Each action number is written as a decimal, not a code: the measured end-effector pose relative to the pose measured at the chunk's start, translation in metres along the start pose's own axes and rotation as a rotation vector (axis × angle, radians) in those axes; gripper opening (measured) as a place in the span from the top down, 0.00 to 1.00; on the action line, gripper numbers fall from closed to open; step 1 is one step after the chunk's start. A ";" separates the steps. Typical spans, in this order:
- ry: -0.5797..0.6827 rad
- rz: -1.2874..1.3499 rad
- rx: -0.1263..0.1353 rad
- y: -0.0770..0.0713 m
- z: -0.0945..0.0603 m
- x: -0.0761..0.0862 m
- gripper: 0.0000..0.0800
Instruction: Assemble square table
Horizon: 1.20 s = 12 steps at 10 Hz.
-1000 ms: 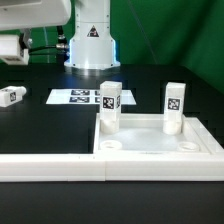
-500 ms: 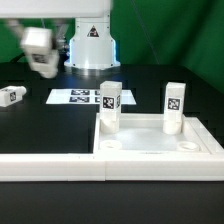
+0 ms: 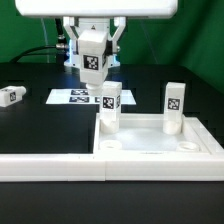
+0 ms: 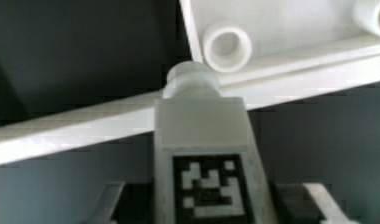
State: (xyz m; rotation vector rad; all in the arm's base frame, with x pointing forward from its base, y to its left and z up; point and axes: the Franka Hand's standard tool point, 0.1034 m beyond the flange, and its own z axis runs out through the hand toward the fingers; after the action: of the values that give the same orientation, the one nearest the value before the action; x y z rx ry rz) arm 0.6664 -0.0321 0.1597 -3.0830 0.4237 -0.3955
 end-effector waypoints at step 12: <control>0.275 -0.199 0.074 -0.117 0.040 -0.059 0.64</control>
Offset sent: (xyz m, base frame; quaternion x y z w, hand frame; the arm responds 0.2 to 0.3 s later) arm -0.0145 0.0879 -0.0258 0.0818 0.2527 0.0737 0.9613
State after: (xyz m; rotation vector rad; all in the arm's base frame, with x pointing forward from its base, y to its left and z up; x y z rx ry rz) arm 0.6529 0.0951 0.1107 -3.0139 0.0984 -0.8252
